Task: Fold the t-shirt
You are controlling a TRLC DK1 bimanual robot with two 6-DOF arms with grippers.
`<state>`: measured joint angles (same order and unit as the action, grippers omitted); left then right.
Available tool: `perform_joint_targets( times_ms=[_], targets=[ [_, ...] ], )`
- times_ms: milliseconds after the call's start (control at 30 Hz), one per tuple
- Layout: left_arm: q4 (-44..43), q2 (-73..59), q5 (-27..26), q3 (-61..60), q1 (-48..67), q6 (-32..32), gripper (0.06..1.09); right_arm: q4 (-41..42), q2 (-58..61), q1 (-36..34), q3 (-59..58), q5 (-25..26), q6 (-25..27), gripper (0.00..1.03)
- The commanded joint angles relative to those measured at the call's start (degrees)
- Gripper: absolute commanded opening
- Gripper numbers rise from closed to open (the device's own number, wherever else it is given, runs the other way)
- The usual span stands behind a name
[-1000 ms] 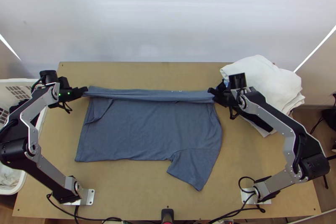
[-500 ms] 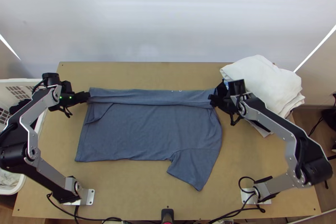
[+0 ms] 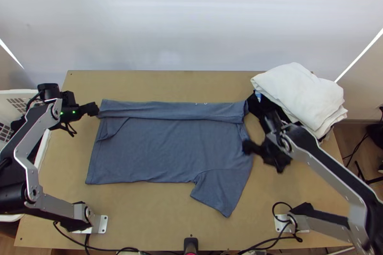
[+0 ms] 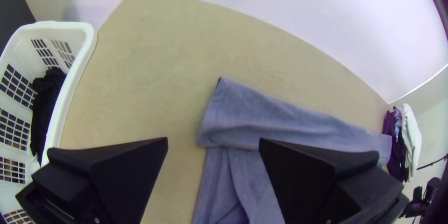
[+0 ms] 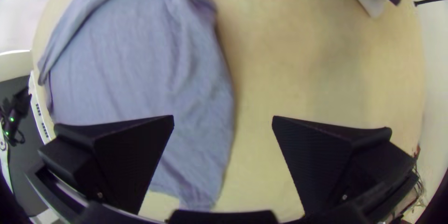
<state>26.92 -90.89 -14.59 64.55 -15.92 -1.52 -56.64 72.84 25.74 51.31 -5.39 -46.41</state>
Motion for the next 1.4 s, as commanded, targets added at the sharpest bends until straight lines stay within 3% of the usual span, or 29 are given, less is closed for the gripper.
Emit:
perform_joint_targets(
  times_ms=[0,167,267,500,933,1367],
  targets=[
    [0.4,3.0,-0.7,-0.7,1.5,-1.7,1.01,-9.7,-14.7,11.7,-6.3,4.0,-6.6,0.98],
    [0.4,4.2,-0.7,-0.4,3.5,-3.5,1.01,-8.0,-19.8,18.3,-9.5,9.7,-8.8,0.97],
    [0.6,4.9,-0.6,-0.5,4.6,-4.2,1.0,-4.6,-19.7,21.7,-11.2,12.9,-10.6,0.86],
    [2.7,7.4,-0.4,-0.6,5.1,-5.0,1.0,1.7,-14.6,22.4,-13.1,13.5,-10.6,0.68],
    [4.5,8.5,0.5,-0.5,6.1,-6.6,1.0,14.4,-14.4,21.7,-19.2,12.3,-11.9,0.68],
    [4.5,7.7,2.5,0.4,9.8,-9.5,1.0,18.7,-8.5,21.5,-20.5,9.2,-11.2,0.68]
  ],
)
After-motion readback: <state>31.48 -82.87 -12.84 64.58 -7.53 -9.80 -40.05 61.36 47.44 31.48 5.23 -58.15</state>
